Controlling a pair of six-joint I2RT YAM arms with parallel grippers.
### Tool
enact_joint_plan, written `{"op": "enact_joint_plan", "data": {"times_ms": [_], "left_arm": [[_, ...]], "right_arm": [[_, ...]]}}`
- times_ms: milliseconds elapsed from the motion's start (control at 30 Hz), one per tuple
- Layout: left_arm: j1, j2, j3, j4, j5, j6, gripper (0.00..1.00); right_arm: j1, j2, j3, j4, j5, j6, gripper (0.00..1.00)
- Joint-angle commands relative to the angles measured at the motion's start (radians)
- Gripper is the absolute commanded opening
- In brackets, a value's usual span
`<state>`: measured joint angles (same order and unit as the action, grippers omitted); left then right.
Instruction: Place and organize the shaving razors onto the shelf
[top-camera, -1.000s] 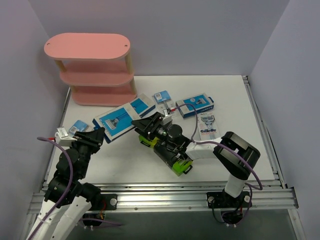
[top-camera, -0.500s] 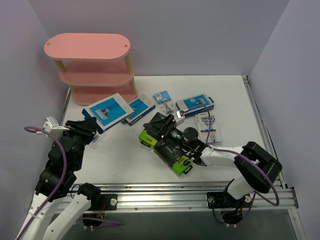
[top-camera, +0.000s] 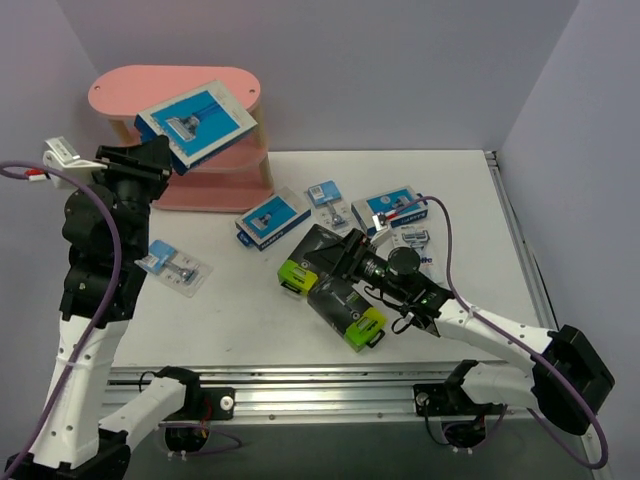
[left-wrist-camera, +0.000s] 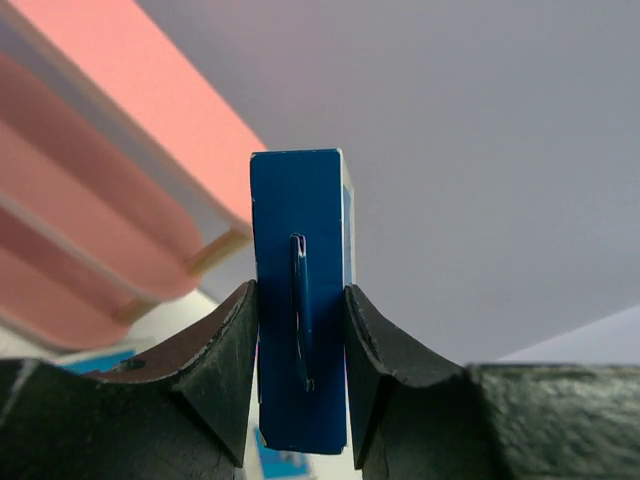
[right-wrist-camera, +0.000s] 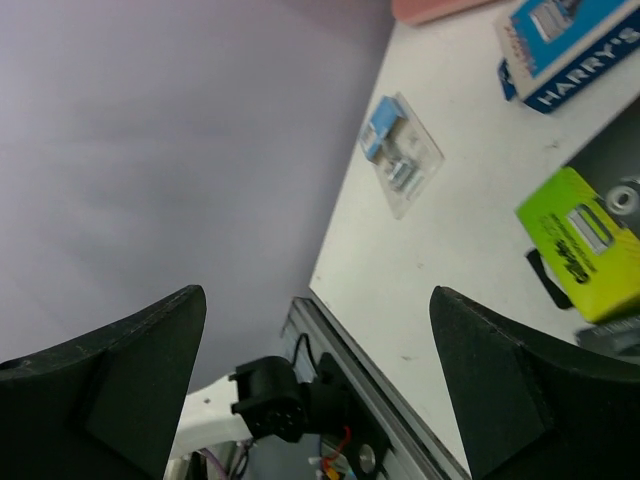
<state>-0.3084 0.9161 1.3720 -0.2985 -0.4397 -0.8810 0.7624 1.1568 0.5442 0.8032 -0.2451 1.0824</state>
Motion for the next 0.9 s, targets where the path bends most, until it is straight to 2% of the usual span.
{"op": "enact_joint_plan", "data": {"times_ms": [0, 67, 100, 267, 467, 600, 867], "left_arm": [[0.223, 0.091, 0.094, 0.175, 0.217, -0.131, 0.02], [0.302, 0.169, 0.11, 0.228, 0.326, -0.22, 0.02], [0.358, 0.193, 0.116, 0.275, 0.331, -0.234, 0.02], [0.455, 0.355, 0.171, 0.412, 0.34, -0.309, 0.02], [0.581, 0.492, 0.116, 0.617, 0.358, -0.51, 0.02], [0.626, 0.533, 0.064, 0.735, 0.302, -0.573, 0.02], [0.611, 0.584, 0.024, 0.754, 0.182, -0.564, 0.02]], "right_arm": [[-0.023, -0.054, 0.01, -0.11, -0.042, -0.073, 0.89], [-0.041, -0.068, -0.012, -0.142, -0.058, -0.087, 0.89], [-0.047, -0.071, -0.016, -0.15, -0.066, -0.093, 0.89], [-0.075, -0.062, -0.024, -0.238, -0.111, -0.125, 0.89], [-0.086, -0.066, -0.024, -0.295, -0.132, -0.151, 0.89], [-0.09, -0.033, -0.004, -0.303, -0.169, -0.173, 0.89], [-0.112, 0.044, 0.022, -0.288, -0.212, -0.216, 0.9]]}}
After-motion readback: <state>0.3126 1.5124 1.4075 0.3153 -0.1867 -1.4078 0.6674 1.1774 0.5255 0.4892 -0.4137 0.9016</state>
